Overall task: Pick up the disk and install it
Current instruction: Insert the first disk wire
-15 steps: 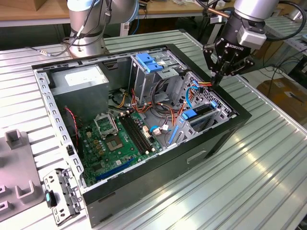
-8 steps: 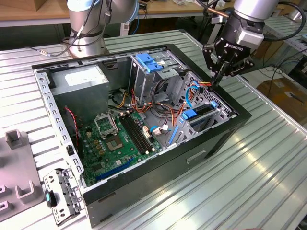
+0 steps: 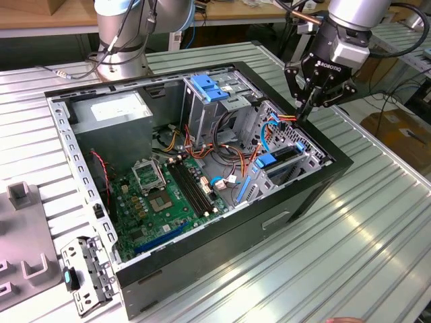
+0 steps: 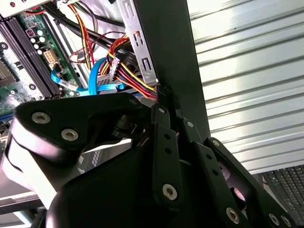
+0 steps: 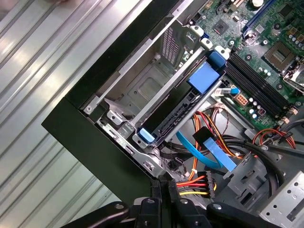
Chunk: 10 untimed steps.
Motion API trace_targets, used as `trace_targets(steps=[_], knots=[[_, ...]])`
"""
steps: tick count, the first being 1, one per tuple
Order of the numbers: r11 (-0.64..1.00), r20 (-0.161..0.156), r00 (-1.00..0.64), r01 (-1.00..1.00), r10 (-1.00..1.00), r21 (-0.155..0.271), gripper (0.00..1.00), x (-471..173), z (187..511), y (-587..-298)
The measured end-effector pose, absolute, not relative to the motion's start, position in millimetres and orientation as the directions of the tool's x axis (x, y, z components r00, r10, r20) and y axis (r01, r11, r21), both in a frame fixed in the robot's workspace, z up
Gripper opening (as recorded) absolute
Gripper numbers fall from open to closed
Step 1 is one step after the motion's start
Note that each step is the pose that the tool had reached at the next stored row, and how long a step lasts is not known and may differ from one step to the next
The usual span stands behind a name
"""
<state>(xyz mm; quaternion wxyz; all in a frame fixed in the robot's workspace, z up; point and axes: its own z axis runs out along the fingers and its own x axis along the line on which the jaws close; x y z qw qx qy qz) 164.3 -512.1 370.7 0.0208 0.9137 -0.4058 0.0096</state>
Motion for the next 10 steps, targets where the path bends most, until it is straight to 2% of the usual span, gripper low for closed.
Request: trace_targets(steps=[10], knots=[[-0.564,0.034,0.565,-0.825,-0.824,0.03,0.17,164.3,370.7,-512.1]])
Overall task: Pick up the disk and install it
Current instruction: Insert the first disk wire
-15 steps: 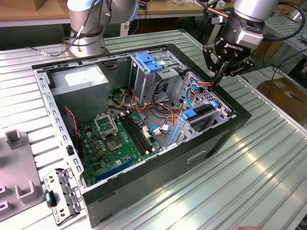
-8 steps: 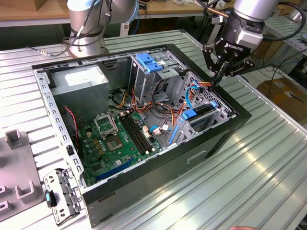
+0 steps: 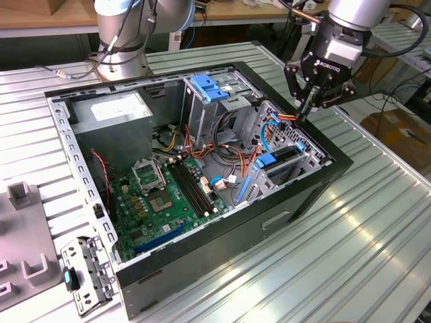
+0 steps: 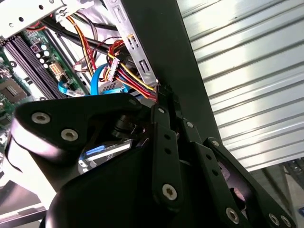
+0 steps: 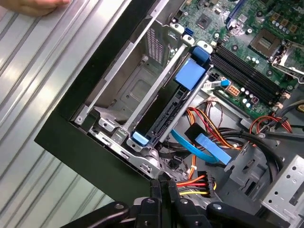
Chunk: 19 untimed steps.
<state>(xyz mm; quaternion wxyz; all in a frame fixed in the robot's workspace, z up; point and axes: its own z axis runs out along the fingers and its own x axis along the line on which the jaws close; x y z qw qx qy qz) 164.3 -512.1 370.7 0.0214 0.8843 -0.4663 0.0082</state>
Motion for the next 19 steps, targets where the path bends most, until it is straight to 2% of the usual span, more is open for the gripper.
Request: trace_targets(steps=[19], knots=[[-0.403,0.034,0.404,-0.914,-0.914,0.03,0.17,156.3,370.1,-512.1]])
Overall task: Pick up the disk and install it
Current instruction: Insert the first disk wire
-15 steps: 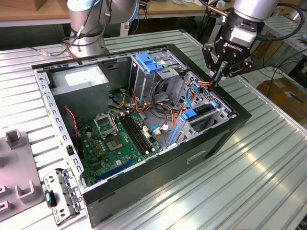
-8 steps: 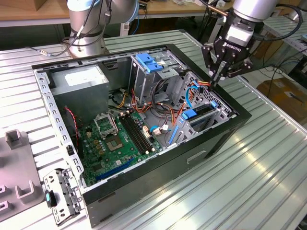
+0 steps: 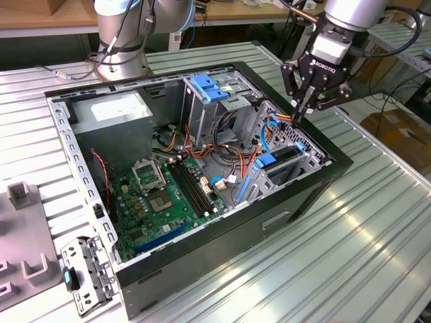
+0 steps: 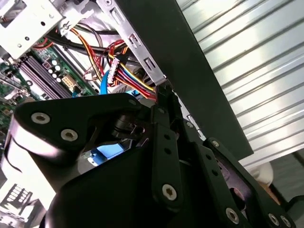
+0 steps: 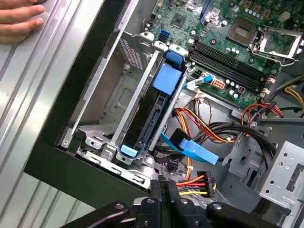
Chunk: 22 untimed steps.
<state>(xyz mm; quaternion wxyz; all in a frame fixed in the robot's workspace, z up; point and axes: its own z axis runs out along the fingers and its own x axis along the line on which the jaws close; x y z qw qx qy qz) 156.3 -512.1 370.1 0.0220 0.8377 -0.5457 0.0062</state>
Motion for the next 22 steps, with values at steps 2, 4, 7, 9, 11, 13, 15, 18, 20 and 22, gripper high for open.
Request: trace_targets(steps=[2,4,7,9,11,13,15,18,20,22], knots=[[-0.363,0.034,0.364,-0.931,-0.931,0.03,0.17,156.3,369.9,-512.1],[-0.33,0.034,0.331,-0.943,-0.943,0.03,0.17,156.3,369.8,-512.1],[-0.284,0.034,0.285,-0.958,-0.958,0.03,0.17,155.4,369.4,-512.1],[-0.278,0.034,0.279,-0.96,-0.96,0.03,0.17,153.4,369.4,-512.1],[-0.275,0.034,0.276,-0.961,-0.96,0.03,0.17,149.4,369.1,-512.1],[-0.268,0.034,0.268,-0.963,-0.963,0.03,0.17,147.6,368.5,-512.2],[-0.235,0.035,0.236,-0.971,-0.971,0.03,0.17,147.5,368.1,-512.1],[-0.178,0.034,0.179,-0.984,-0.983,0.03,0.17,147.5,367.1,-512.1],[-0.14,0.035,0.141,-0.99,-0.989,0.03,0.17,147.5,366.7,-512.2],[-0.107,0.035,0.108,-0.994,-0.994,0.03,0.17,147.5,366.3,-512.1]])
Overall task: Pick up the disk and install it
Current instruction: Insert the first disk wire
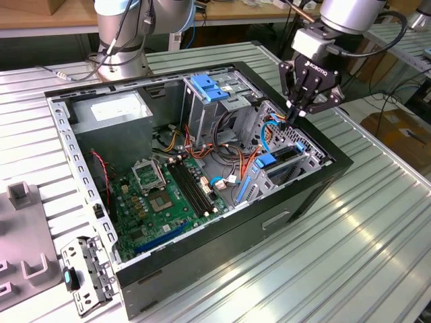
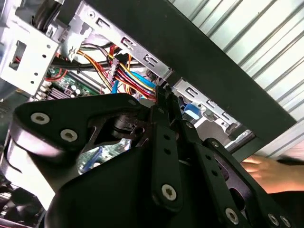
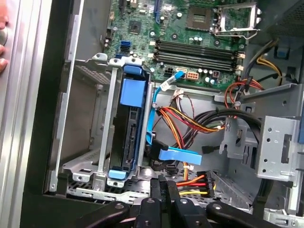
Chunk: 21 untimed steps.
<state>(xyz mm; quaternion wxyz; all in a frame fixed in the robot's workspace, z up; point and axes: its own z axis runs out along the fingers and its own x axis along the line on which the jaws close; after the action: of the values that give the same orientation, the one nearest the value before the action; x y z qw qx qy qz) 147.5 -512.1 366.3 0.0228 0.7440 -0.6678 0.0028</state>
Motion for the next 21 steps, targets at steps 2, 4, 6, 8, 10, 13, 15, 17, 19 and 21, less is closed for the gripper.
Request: trace_targets(steps=[2,4,6,8,10,13,15,17,19,21], knots=[[-0.094,0.034,0.095,-0.995,-0.995,0.03,0.17,147.1,366.1,-512.2],[-0.093,0.034,0.095,-0.995,-0.995,0.03,0.17,147.0,366.0,-513.1],[-0.093,0.034,0.094,-0.995,-0.995,0.03,0.17,146.8,366.1,-514.9],[-0.093,0.034,0.094,-0.995,-0.995,0.03,0.17,146.8,366.0,-518.3],[-0.093,0.034,0.094,-0.995,-0.995,0.03,0.17,146.7,365.8,-523.3],[-0.081,0.034,0.082,-0.996,-0.996,0.03,0.17,145.7,365.3,-525.0],[-0.045,0.034,0.046,-0.999,-0.998,0.03,0.17,145.4,365.2,-525.0],[-0.041,0.034,0.042,-0.999,-0.999,0.03,0.17,143.2,364.9,-525.0],[-0.041,0.034,0.042,-0.999,-0.999,0.03,0.17,138.8,364.6,-525.0],[-0.041,0.034,0.042,-0.999,-0.999,0.03,0.17,135.9,364.3,-525.1]])
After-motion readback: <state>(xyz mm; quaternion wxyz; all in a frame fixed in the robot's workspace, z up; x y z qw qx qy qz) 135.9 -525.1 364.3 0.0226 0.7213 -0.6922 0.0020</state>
